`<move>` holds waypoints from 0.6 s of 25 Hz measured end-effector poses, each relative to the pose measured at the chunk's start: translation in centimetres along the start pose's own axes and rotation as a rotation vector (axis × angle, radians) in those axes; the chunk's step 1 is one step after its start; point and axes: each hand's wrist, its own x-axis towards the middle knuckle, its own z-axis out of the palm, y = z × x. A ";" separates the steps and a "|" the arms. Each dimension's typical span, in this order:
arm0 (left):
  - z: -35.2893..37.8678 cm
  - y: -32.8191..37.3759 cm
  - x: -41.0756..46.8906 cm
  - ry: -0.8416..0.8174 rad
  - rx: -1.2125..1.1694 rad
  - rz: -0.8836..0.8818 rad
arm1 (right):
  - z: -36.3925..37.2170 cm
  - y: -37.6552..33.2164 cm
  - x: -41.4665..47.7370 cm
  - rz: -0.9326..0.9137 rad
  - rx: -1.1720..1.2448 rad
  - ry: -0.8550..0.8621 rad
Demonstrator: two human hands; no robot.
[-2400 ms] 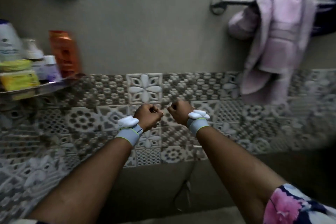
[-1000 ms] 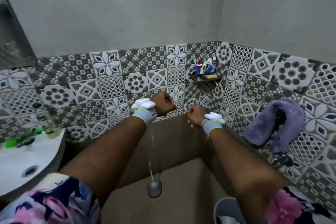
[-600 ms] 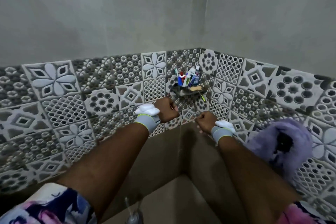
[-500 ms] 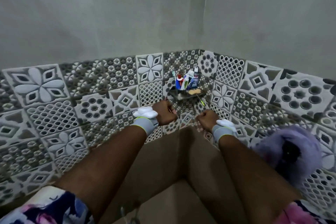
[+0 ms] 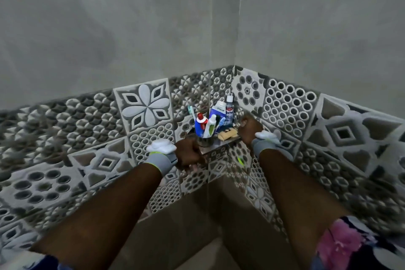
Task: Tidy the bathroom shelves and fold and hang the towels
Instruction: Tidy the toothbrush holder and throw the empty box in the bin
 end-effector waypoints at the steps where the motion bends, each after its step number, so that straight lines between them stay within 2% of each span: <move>1: -0.7 0.1 1.0 -0.067 -0.003 -0.055 | 0.1 -0.2 0.9 -0.029 -0.046 -0.003; 3: -1.8 0.1 2.9 -0.157 -0.004 -0.124 | 0.0 -0.8 2.4 -0.092 -0.151 -0.042; 6: -2.2 0.2 5.2 -0.202 0.045 -0.139 | -0.4 -2.0 5.1 -0.068 -0.178 -0.130; 10: -2.6 1.4 6.3 -0.370 0.158 -0.170 | -0.8 -3.6 7.9 -0.090 -0.272 -0.165; 15: -4.3 3.3 7.0 -0.347 0.213 -0.076 | -1.8 -5.1 8.8 -0.173 -0.501 -0.154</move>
